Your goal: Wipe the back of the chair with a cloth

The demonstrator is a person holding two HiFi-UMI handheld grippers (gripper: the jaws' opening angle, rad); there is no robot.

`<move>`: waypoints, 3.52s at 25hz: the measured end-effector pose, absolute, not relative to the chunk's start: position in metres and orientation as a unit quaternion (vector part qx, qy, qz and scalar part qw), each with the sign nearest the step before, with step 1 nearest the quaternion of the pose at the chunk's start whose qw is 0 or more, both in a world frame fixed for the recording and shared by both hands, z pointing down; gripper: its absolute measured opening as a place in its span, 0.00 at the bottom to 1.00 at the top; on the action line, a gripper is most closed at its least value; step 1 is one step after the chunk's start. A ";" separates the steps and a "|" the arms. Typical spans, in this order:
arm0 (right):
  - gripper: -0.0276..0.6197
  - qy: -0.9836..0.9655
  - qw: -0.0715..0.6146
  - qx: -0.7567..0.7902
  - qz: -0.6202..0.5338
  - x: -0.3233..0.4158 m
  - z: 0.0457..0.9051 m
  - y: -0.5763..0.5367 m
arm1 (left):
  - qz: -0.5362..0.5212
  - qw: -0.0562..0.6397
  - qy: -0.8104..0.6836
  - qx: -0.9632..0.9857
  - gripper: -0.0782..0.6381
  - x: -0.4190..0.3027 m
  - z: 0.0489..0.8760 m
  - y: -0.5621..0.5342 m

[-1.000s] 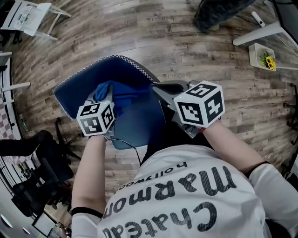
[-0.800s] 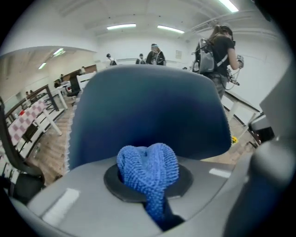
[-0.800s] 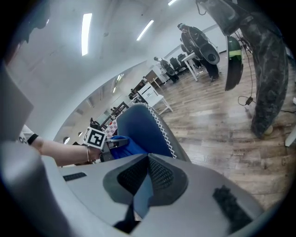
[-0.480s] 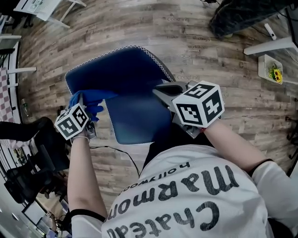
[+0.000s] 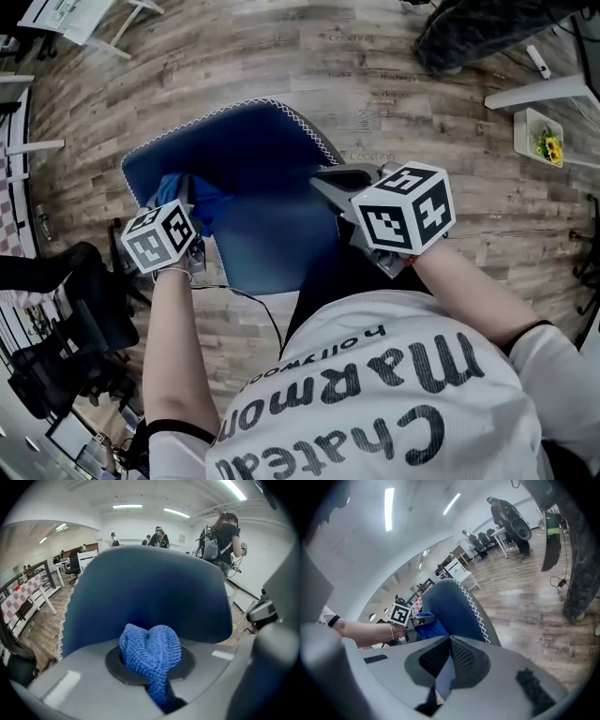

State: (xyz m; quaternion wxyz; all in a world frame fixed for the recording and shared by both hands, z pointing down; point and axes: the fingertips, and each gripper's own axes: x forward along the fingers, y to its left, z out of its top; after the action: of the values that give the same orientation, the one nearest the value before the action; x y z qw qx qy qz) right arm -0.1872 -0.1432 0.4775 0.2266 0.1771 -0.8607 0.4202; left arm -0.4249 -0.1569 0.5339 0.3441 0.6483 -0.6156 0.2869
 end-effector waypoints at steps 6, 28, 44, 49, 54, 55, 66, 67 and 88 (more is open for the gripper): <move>0.06 -0.863 0.217 0.181 0.419 -0.179 0.471 -0.151 | 0.285 0.325 -0.525 0.732 0.16 -0.347 0.526 -0.170; 0.06 -0.849 0.200 0.222 0.435 -0.140 0.470 -0.133 | 0.327 0.262 -0.356 0.835 0.16 -0.192 0.520 -0.187; 0.06 -0.861 0.218 0.159 0.430 -0.206 0.466 -0.108 | 0.336 0.336 -0.572 0.668 0.16 -0.413 0.555 -0.135; 0.06 -0.866 0.216 0.137 0.430 -0.229 0.464 -0.105 | 0.332 0.340 -0.638 0.606 0.16 -0.475 0.553 -0.117; 0.06 -0.873 0.186 0.129 0.432 -0.237 0.457 -0.112 | 0.328 0.341 -0.642 0.604 0.16 -0.476 0.559 -0.121; 0.06 -0.874 0.182 0.129 0.432 -0.237 0.456 -0.114 | 0.324 0.342 -0.638 0.609 0.16 -0.471 0.560 -0.125; 0.06 -0.866 0.175 0.158 0.442 -0.205 0.464 -0.129 | 0.282 0.357 -0.568 0.686 0.16 -0.376 0.571 -0.160; 0.06 -0.865 0.175 0.162 0.442 -0.202 0.465 -0.129 | 0.279 0.358 -0.557 0.696 0.16 -0.364 0.572 -0.161; 0.06 -0.855 0.151 0.208 0.451 -0.164 0.465 -0.136 | 0.248 0.330 -0.407 0.814 0.16 -0.199 0.551 -0.176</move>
State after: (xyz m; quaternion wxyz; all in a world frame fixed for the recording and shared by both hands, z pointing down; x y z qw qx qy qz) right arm -0.1643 -0.1358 0.4649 0.1511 0.2077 -0.8548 0.4509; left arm -0.1994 -0.1761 0.5512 0.3304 0.8145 -0.4072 0.2483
